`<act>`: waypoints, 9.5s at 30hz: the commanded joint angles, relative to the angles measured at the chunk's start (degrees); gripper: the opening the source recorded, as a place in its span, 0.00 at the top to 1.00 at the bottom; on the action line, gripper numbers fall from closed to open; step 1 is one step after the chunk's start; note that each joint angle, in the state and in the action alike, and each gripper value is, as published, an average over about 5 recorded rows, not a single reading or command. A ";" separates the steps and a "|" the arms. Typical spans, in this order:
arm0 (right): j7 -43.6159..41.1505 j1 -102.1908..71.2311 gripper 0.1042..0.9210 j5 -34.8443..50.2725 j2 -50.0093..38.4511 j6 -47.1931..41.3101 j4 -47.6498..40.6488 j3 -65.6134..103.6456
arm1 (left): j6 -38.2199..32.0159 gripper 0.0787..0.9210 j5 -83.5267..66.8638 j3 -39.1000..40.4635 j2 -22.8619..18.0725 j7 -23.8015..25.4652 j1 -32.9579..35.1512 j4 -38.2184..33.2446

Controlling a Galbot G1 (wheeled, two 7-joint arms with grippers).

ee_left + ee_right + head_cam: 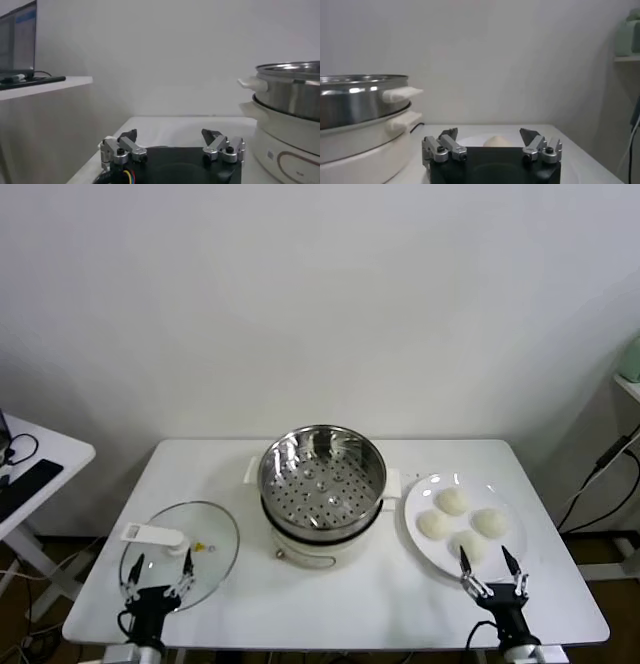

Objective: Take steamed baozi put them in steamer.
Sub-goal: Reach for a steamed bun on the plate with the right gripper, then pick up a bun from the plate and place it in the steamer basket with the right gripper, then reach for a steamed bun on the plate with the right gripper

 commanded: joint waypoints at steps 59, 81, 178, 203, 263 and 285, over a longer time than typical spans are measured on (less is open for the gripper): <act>-61.02 112.75 0.12 -7.97 -32.36 -10.87 -47.73 -103.41 | -3.25 0.12 5.61 0.87 0.51 -0.02 0.32 3.93; -64.67 103.34 0.12 -13.10 -20.11 -8.12 -62.65 -100.91 | -3.92 0.12 6.32 -0.57 0.56 -0.08 0.24 5.42; -63.11 120.15 0.31 -23.11 8.76 32.42 -60.55 -110.47 | -7.08 0.12 10.14 -0.77 0.21 -1.79 -0.28 8.81; -63.85 114.57 0.31 -31.12 16.14 41.90 -78.17 -102.26 | -8.29 0.12 10.53 -1.38 0.07 -2.10 -0.49 10.02; -60.46 130.93 0.12 17.45 -27.55 -1.79 -38.40 -136.54 | -8.91 0.12 11.38 -0.49 0.14 -2.49 -0.78 10.54; -56.03 112.06 0.12 5.48 -25.63 -4.71 -45.18 -122.95 | -9.10 0.12 11.33 -1.49 -0.04 -2.56 -0.59 10.78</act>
